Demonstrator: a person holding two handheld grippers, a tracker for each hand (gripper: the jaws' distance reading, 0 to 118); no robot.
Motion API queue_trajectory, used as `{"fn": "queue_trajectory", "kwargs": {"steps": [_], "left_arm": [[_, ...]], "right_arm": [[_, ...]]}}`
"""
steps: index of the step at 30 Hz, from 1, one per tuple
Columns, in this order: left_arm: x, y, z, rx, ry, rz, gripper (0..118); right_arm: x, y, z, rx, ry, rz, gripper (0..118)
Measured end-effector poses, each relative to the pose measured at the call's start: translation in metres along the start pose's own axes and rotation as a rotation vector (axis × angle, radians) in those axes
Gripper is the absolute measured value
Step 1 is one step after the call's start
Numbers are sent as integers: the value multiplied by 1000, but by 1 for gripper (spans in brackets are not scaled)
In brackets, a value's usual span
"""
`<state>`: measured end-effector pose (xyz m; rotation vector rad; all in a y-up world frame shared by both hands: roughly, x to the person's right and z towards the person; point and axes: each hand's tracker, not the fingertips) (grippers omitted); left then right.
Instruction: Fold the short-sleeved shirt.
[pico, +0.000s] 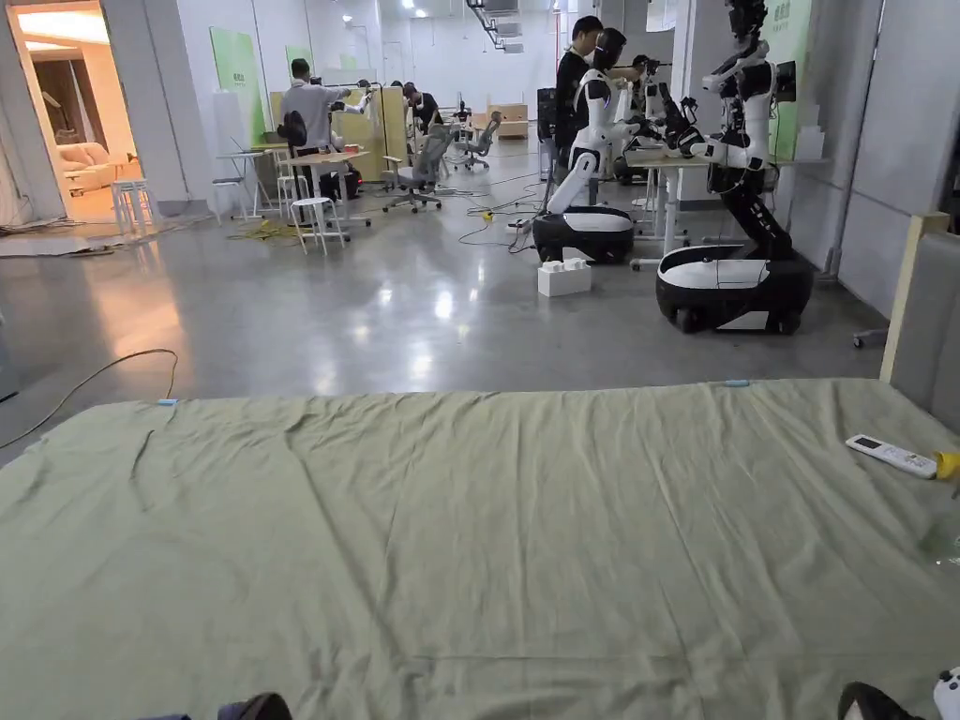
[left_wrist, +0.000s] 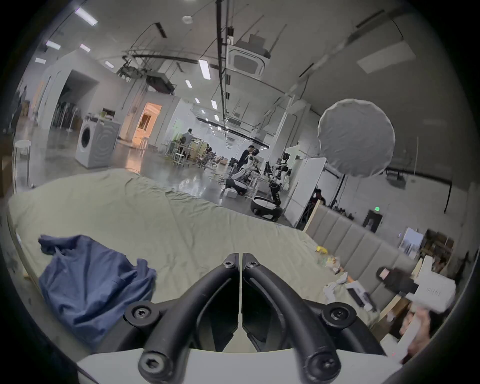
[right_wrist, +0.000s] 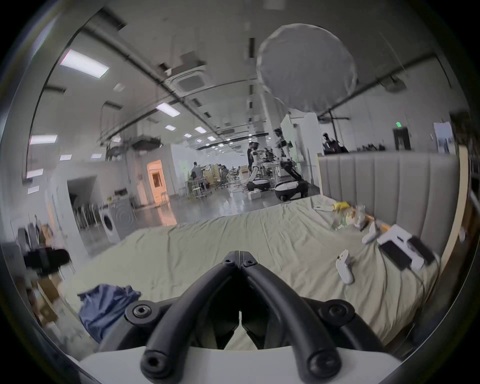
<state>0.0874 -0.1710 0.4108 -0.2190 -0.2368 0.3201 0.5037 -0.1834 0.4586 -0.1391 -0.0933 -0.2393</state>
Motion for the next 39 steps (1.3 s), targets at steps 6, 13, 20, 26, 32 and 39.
{"fn": "queue_trajectory", "kwargs": {"steps": [6,13,20,26,32,39], "left_arm": [[17,10,8,18,-4,-167,1],[20,15,10,27,9,-206,1],[2,21,13,11,57,-217,1],[-39,32,23,-36,132,-217,2],[-102,19,14,-120,278,-190,24],[-178,-24,-62,-387,341,-81,64]], "right_arm": [[-10,7,3,5,-19,142,0],[-13,9,2,-3,-3,169,0],[-13,11,4,-3,18,171,0],[-18,-1,1,-46,60,178,0],[-28,-23,-3,-116,88,229,0],[-38,-43,-14,-198,128,290,0]]}}
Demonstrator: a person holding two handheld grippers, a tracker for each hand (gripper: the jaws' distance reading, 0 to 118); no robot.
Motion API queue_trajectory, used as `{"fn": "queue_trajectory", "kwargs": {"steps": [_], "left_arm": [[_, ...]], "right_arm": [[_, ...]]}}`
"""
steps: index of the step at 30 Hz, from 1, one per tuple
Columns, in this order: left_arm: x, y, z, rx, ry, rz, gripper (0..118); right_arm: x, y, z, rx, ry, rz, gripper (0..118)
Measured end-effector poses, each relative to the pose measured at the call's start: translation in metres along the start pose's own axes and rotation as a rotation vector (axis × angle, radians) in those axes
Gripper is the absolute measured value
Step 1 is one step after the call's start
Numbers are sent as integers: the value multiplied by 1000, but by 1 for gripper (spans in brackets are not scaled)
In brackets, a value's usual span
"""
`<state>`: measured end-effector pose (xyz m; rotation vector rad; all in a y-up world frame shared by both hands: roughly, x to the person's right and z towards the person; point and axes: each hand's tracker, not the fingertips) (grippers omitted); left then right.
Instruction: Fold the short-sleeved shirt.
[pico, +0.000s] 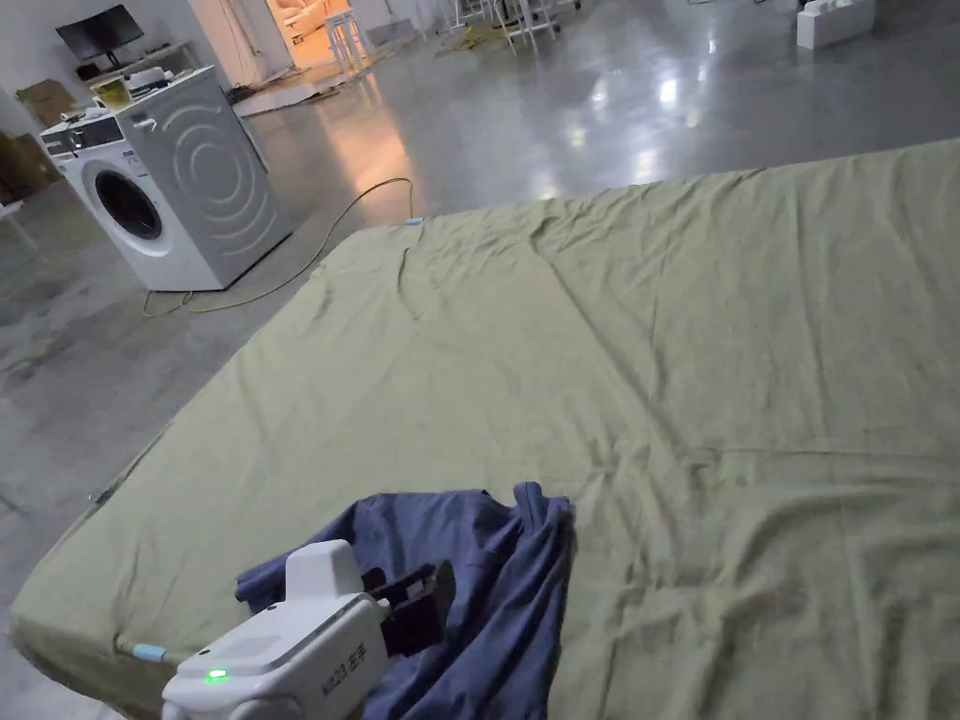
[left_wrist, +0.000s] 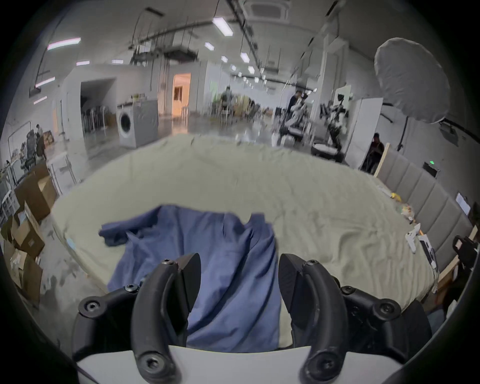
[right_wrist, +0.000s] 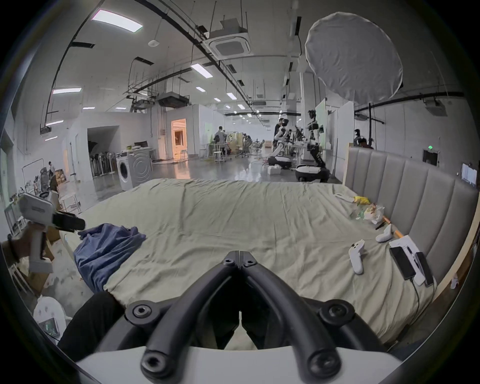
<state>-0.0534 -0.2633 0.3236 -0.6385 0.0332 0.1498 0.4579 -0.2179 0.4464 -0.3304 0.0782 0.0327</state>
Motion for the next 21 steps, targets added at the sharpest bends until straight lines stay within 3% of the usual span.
{"fn": "queue_trajectory", "kwargs": {"steps": [5,9,12,16,17,18,20,21], "left_arm": [[-9,-13,-76,-107,45,-27,94],[-14,-25,-114,-153,30,-52,94],[-21,-31,-135,-167,138,-92,92],[-28,-38,-150,-216,105,-62,90],[-27,-38,-150,-212,111,-74,84],[-23,-36,-150,-218,120,-78,71],[-18,-30,-145,-221,91,-80,21],[-12,-26,-145,-215,86,-93,11]], "right_arm": [[1,-6,-12,-62,-9,-24,0],[9,-14,-15,-113,-30,-18,0],[12,-19,-16,-142,-44,1,0],[19,-27,-14,-177,-53,3,0],[20,-29,-14,-185,-57,4,0],[21,-31,-13,-194,-61,6,0],[29,-38,-12,-203,-68,1,1],[31,-39,-11,-205,-68,-7,0]]}}
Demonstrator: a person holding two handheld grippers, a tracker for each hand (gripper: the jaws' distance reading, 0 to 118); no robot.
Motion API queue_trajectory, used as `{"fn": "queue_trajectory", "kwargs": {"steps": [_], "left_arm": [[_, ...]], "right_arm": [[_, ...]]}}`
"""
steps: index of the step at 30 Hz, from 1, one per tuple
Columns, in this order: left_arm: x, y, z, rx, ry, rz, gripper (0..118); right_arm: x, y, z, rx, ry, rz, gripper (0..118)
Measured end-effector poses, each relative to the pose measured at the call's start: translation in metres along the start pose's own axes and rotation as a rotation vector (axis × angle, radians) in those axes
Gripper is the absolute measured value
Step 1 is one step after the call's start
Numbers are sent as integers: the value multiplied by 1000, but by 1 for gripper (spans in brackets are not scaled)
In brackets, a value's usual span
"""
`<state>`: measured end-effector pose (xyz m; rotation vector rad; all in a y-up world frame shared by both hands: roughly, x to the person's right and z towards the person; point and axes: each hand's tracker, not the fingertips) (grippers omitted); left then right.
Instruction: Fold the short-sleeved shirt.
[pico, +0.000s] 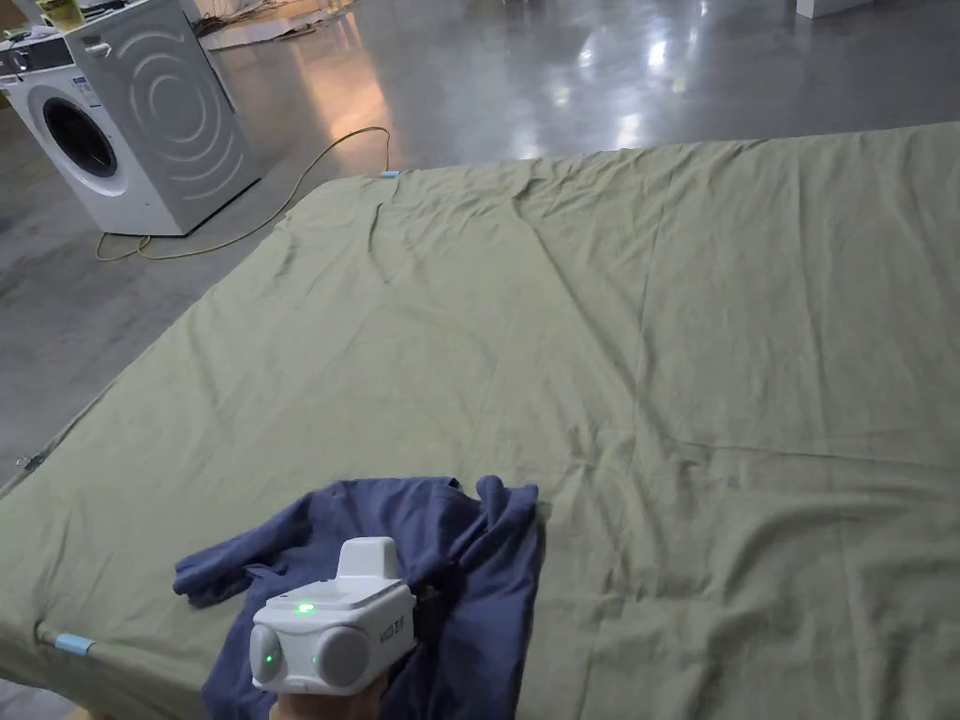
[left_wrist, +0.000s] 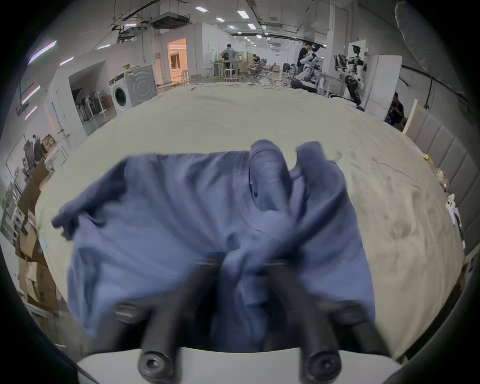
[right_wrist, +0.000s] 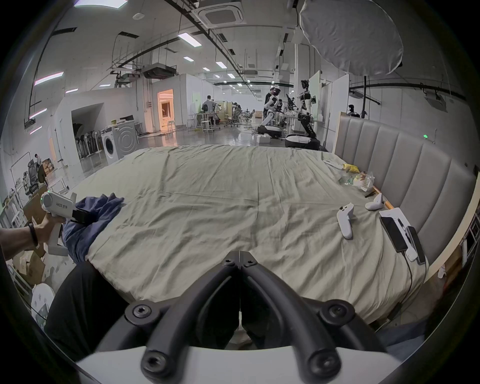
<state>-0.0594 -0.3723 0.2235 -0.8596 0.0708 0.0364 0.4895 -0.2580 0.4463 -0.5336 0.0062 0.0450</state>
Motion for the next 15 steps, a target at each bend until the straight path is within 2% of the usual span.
{"fn": "queue_trajectory", "kwargs": {"steps": [1,4,5,7,9,15], "left_arm": [[4,5,-1,-3,62,-35,8],[-2,14,-6,-60,33,-11,8],[-7,19,-3,-79,10,47,8],[-21,33,24,50,-93,182,8],[-24,59,48,135,-109,288,8],[31,148,114,405,-235,215,8]], "right_arm": [[2,-1,0,-2,3,-11,1],[8,-4,4,3,11,-41,1],[10,-4,6,6,8,-46,0],[15,-3,13,11,12,-55,1],[21,-5,20,24,14,-59,0],[40,-13,38,24,-25,-91,0]]}}
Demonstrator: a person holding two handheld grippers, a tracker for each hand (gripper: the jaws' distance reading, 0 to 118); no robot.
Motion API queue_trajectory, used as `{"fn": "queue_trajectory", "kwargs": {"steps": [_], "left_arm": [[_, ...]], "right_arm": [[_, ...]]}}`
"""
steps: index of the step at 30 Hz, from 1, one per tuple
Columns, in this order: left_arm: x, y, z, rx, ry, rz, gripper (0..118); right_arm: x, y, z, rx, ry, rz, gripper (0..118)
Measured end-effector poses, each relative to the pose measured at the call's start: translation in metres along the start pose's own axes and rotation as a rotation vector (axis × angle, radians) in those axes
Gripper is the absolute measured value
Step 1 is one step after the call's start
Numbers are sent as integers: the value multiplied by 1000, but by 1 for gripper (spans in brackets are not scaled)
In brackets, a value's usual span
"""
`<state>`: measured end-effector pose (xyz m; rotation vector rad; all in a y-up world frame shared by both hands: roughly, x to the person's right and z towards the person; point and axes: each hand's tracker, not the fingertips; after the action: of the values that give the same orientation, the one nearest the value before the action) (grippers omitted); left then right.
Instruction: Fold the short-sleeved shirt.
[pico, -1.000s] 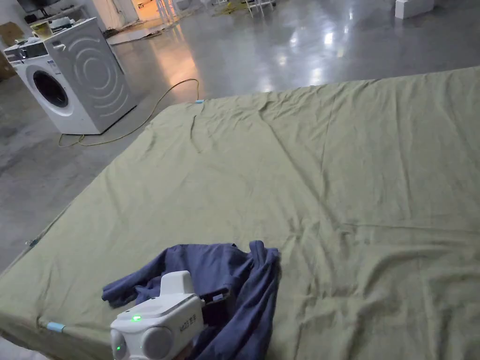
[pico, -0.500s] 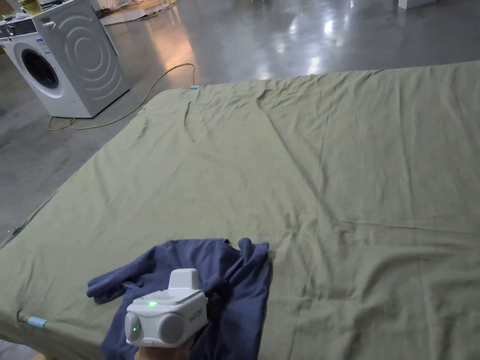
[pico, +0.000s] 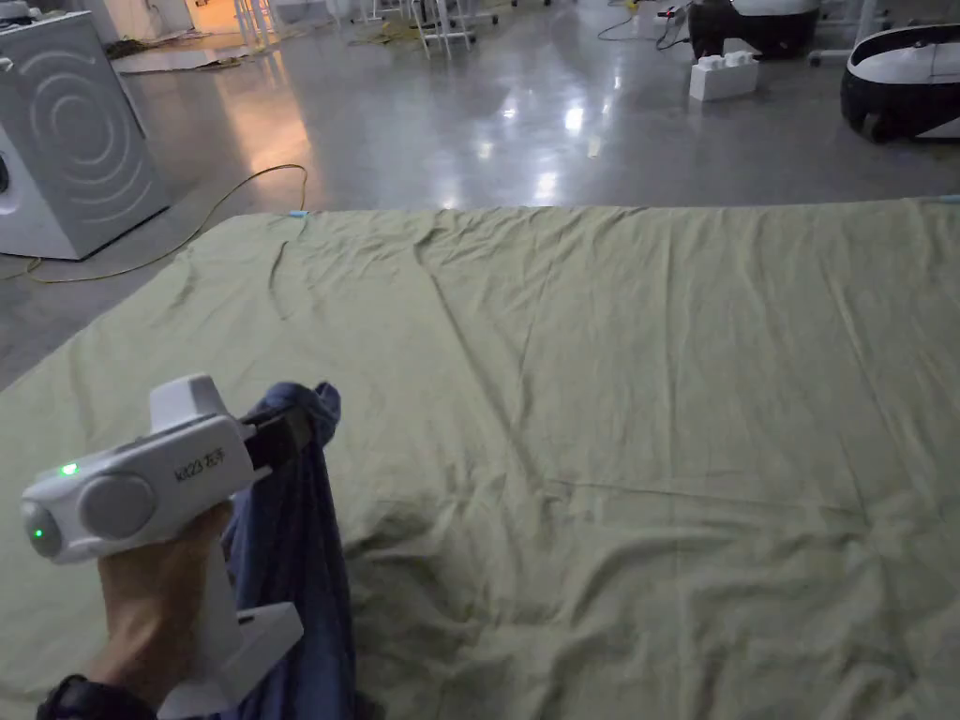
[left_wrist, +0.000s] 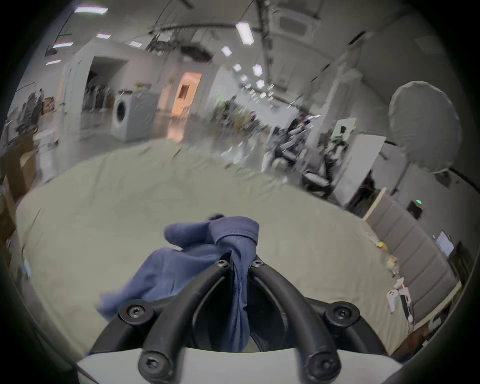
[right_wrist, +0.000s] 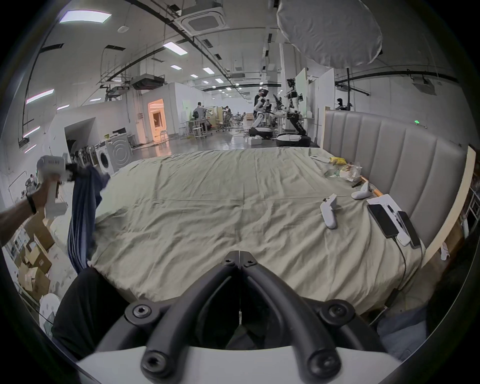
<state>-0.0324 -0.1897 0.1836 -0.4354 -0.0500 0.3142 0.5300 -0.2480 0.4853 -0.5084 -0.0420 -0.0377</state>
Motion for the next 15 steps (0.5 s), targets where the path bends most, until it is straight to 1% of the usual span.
{"fn": "queue_trajectory", "kwargs": {"steps": [3,5,7,8,10,11,12,13,14,15], "left_arm": [[68,22,-22,-24,-74,-177,8],[116,21,-41,-40,-165,-236,8],[171,8,-60,-79,-268,-288,8],[188,-1,-77,-104,-311,-321,8],[243,-28,-94,-156,-392,-385,8],[266,-45,-98,-185,-426,-398,8],[287,-66,-106,-263,-462,-397,8],[307,-93,-109,-344,-495,-368,8],[320,-118,-109,-394,-531,-361,8],[335,-148,-106,-437,-578,-394,8]], "right_arm": [[9,-4,11,8,-25,-33,0],[13,-7,18,7,-49,-34,1],[18,-10,23,3,-74,-30,0],[20,-12,25,3,-85,-33,0],[27,-14,30,-1,-96,-60,0],[30,-16,32,-3,-101,-83,0],[33,-18,33,-2,-107,-141,0],[37,-19,35,3,-102,-193,0],[41,-21,37,10,-96,-236,0],[42,-22,38,20,-92,-271,0]]}}
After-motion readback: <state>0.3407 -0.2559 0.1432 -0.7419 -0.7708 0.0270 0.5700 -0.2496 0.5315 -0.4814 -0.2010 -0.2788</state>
